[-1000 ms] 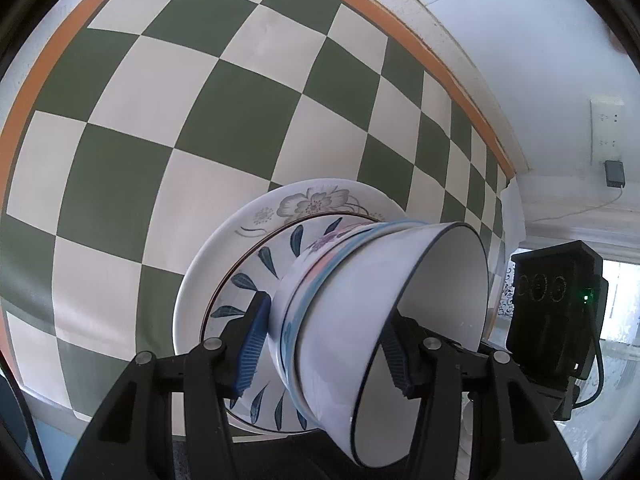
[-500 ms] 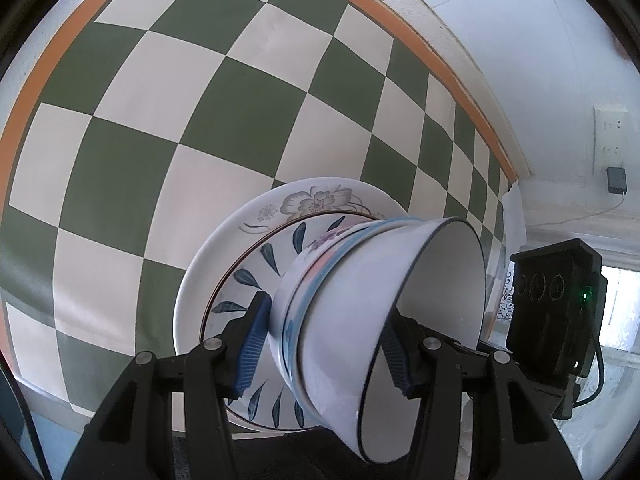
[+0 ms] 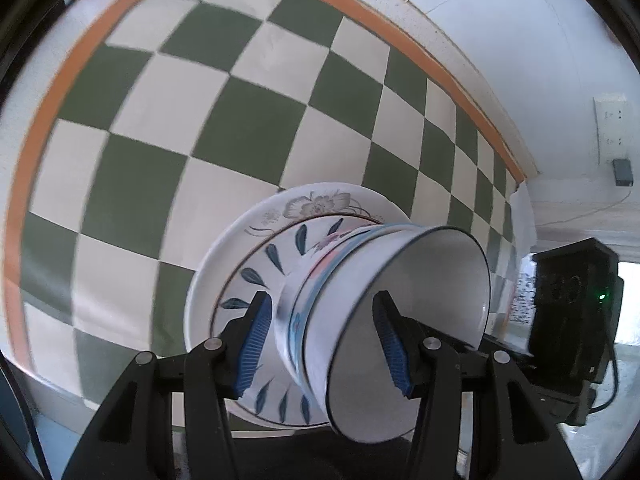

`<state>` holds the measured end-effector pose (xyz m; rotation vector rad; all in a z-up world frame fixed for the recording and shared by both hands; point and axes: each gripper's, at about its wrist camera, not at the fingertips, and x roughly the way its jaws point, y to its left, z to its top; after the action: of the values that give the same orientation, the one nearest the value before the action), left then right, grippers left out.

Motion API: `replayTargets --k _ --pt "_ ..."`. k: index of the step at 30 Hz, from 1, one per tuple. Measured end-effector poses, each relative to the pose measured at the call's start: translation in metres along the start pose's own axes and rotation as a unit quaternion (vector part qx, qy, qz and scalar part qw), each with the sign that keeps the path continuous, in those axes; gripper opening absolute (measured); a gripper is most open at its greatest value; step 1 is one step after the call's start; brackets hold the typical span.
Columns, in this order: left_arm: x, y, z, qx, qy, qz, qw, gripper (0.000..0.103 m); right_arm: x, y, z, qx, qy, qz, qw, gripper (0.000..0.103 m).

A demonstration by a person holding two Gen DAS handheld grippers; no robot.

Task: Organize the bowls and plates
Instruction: 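Carry the bowl stack with both tools onto the blue-striped plate stack, then open both tools and release the bowls on the plates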

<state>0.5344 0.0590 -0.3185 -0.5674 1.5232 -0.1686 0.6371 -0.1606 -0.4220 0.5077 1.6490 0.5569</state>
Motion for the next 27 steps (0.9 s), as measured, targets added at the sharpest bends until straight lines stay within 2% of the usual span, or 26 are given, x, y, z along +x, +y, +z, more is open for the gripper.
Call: replayTargets --k 6,10,13,17,19,21,23,24,25,27 --pt "-0.033 -0.009 -0.018 0.033 -0.056 0.079 0.9947 0.049 -0.020 0.021 -0.008 -0.030 -0.027 -0.040 0.998 0.054" --pt "-0.055 -0.009 -0.032 0.050 -0.090 0.104 0.9893 0.050 -0.039 0.040 -0.022 -0.050 -0.045 -0.047 0.997 0.054" --pt "-0.070 -0.010 -0.043 0.066 -0.115 0.133 0.9821 0.051 -0.054 0.054 -0.036 -0.061 -0.066 -0.067 0.994 0.054" --pt "-0.086 -0.012 -0.057 0.094 -0.139 0.147 0.9748 0.051 -0.075 0.074 -0.060 -0.075 -0.105 -0.119 0.984 0.055" --pt "-0.093 -0.015 -0.064 0.111 -0.143 0.143 0.9729 0.056 -0.084 0.083 -0.074 -0.077 -0.129 -0.153 0.977 0.060" --pt "-0.101 -0.019 -0.073 0.126 -0.154 0.139 0.9701 0.068 -0.093 0.091 -0.093 -0.077 -0.156 -0.182 0.968 0.065" --pt "-0.108 -0.024 -0.082 0.143 -0.169 0.144 0.9646 0.077 -0.099 0.099 -0.108 -0.078 -0.173 -0.202 0.961 0.075" --pt "-0.114 -0.028 -0.088 0.154 -0.180 0.147 0.9603 0.088 -0.102 0.102 -0.115 -0.074 -0.181 -0.207 0.959 0.080" --pt "-0.120 -0.030 -0.094 0.161 -0.190 0.149 0.9570 0.092 -0.105 0.104 -0.122 -0.072 -0.190 -0.212 0.956 0.085" --pt "-0.130 -0.033 -0.103 0.170 -0.202 0.151 0.9525 0.098 -0.111 0.111 -0.135 -0.069 -0.208 -0.226 0.949 0.087"
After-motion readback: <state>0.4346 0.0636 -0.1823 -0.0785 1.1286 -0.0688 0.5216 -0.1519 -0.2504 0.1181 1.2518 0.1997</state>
